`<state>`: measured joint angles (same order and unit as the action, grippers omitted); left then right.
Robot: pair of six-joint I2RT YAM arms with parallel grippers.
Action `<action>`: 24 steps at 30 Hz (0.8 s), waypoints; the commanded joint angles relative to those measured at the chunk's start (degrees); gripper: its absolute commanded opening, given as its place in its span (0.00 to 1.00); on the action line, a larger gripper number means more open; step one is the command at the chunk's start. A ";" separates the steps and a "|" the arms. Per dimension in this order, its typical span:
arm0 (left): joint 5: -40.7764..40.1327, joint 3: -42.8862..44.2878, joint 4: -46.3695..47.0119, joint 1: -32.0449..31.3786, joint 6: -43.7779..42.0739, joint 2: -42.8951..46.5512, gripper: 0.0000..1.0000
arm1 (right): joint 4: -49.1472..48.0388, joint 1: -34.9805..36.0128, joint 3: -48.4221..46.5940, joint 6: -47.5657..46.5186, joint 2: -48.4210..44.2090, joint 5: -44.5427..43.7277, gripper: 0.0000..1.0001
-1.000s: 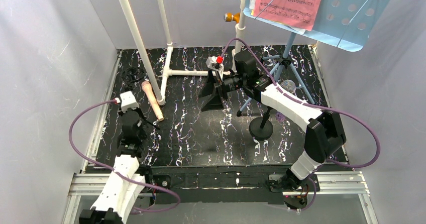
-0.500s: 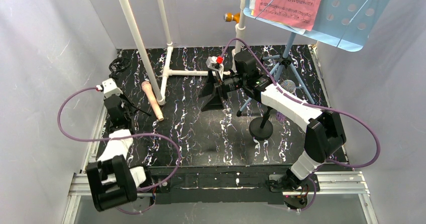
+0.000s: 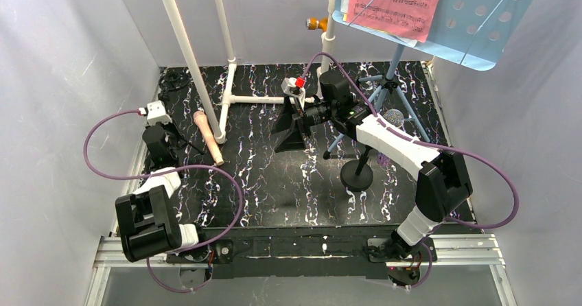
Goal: Pack up the instrument practice props
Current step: Place the microphone stand at the center of the board.
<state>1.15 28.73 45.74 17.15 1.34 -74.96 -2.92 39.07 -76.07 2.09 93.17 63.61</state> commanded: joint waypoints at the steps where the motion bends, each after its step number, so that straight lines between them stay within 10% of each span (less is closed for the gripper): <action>1: 1.87 -4.99 0.13 0.17 -2.51 1.72 0.00 | -0.16 -0.05 -0.92 -1.12 0.02 1.05 0.87; 24: -3.55 -6.87 -12.68 0.17 0.29 11.51 0.26 | 0.71 -0.09 -0.81 -1.98 -1.57 0.80 0.87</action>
<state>0.12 22.83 37.63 17.15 0.23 -65.30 -2.61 39.07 -76.07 1.15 93.14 63.59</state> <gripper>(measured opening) 0.248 0.871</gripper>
